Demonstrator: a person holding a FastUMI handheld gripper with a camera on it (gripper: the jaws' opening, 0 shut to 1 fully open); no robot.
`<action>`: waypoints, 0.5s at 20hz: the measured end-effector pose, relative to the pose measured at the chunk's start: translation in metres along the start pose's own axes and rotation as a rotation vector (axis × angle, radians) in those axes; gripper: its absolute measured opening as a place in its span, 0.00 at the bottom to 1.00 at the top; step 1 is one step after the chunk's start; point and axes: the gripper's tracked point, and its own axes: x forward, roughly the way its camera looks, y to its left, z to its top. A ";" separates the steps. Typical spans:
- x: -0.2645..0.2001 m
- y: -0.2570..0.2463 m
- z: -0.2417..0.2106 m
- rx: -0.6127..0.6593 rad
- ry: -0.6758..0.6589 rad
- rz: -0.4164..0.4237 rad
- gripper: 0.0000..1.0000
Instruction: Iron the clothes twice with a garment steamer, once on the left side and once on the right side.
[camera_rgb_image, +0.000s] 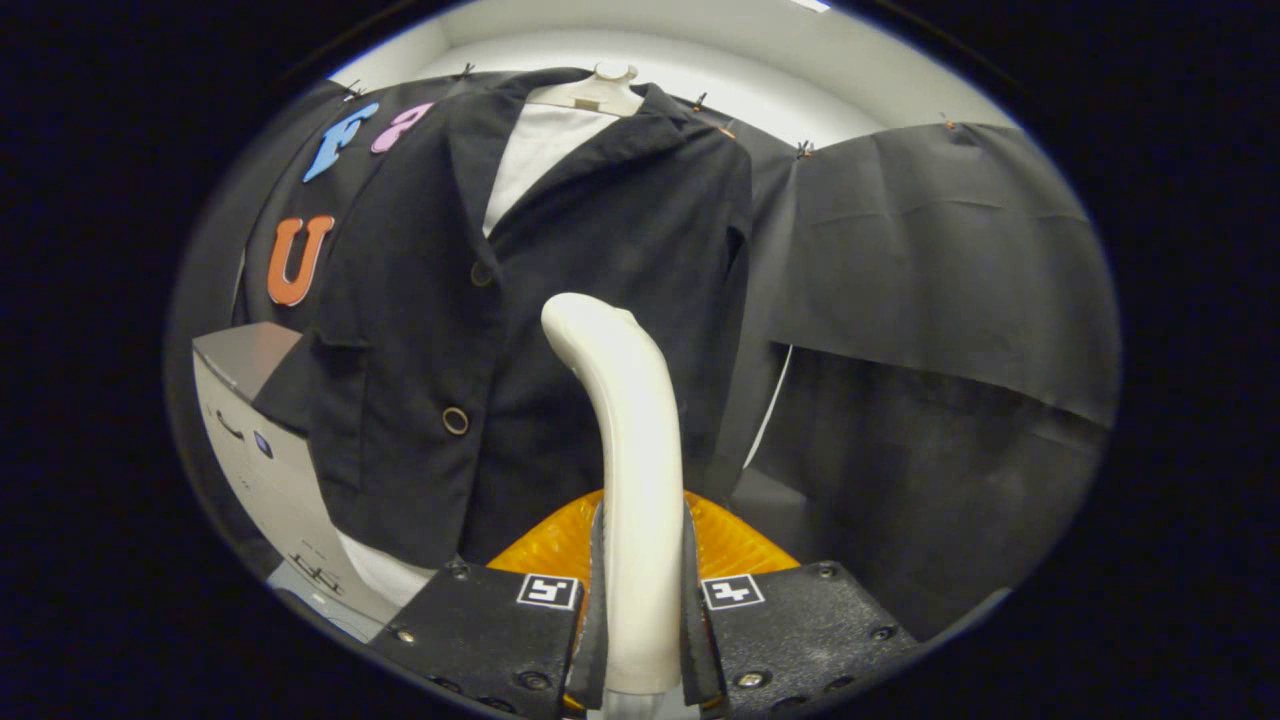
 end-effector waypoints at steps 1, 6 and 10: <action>-0.001 -0.001 -0.006 -0.002 0.012 -0.002 0.32; -0.004 -0.001 -0.029 -0.020 0.051 -0.009 0.32; -0.007 0.006 -0.041 -0.042 0.065 -0.004 0.32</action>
